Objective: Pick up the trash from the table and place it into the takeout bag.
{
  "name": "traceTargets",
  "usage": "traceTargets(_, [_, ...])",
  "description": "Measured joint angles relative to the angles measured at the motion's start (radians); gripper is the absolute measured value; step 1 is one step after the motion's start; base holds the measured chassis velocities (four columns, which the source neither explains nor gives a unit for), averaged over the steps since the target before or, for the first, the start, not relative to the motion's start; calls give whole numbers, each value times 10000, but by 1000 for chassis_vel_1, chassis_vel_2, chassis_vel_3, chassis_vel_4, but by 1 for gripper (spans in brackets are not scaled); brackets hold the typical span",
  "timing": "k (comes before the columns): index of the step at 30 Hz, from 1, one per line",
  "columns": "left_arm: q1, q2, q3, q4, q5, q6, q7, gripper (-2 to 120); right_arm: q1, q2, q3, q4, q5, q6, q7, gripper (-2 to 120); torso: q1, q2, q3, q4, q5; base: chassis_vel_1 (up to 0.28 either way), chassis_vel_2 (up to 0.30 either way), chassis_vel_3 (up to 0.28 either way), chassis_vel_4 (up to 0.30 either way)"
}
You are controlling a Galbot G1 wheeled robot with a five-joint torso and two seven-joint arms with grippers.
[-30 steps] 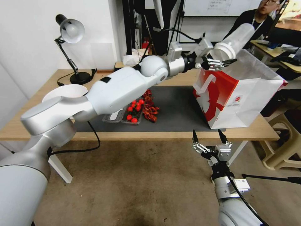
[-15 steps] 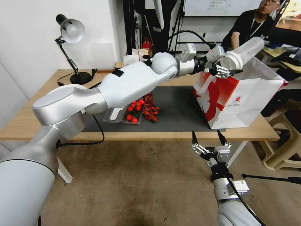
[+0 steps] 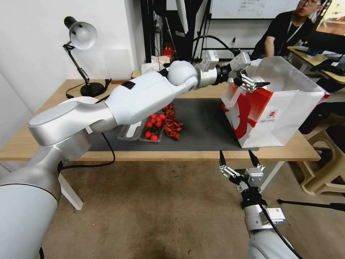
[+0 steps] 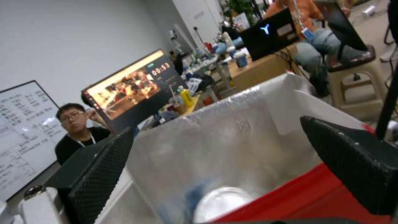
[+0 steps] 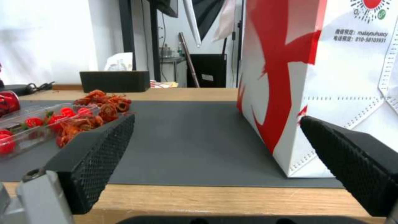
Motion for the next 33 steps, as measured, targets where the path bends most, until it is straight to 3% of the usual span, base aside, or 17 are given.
traceTargets(6, [428,208,-696,-168,-83,25,-195,100,-250,9,108,137,-57,61,-2,100,-1,1,-1,-3,-1,0,0,0,0])
traceTargets(11, [1190,840,-1393,-718,-281,97,-551,100,-269,21,151,181,-57,73,0,100,-1,1,0,3,-3,0,0,0,0])
traceTargets(14, [2161,1545,-2058,-1473,-326,176,-984,100,-232,23,121,173,-57,70,3,100,0,1,-1,-1,-3,0,0,0,0])
traceTargets(15, [2161,1545,-2058,-1473,-326,176,-984,100,-232,23,121,173,-57,70,3,100,0,1,-1,-1,-3,0,0,0,0])
traceTargets(17, [2831,2161,-2504,-2091,-379,247,-979,100,-174,21,75,151,-58,45,3,100,0,0,0,-3,-4,0,0,0,0])
traceTargets(23, [4569,4100,-3762,-3733,-549,374,-206,100,-47,-12,-31,148,-56,-54,7,100,-1,1,-1,7,-6,0,0,0,0])
traceTargets(24, [4569,4100,-3762,-3733,-549,374,-206,100,-47,-12,-31,148,-56,-54,7,100,-1,1,-1,7,-6,0,0,0,0])
traceTargets(27, [5779,4844,-5006,-4554,-534,521,34,100,54,-68,-102,150,-49,-111,8,100,-1,1,-2,0,-3,0,0,0,0])
traceTargets(28, [5779,4844,-5006,-4554,-534,521,34,100,54,-68,-102,150,-49,-111,8,100,-1,1,-2,0,-3,0,0,0,0])
traceTargets(30, [7073,5212,-6156,-5281,-427,677,78,100,124,-90,-145,150,-35,-149,8,100,0,2,-1,2,-4,0,0,0,0])
traceTargets(31, [7073,5212,-6156,-5281,-427,677,78,100,124,-90,-145,150,-35,-149,8,100,0,2,-1,2,-4,0,0,0,0])
traceTargets(33, [8359,5399,-7192,-5893,-315,727,80,100,151,-101,-165,150,-31,-169,9,100,-1,2,-1,-1,-2,0,0,0,0])
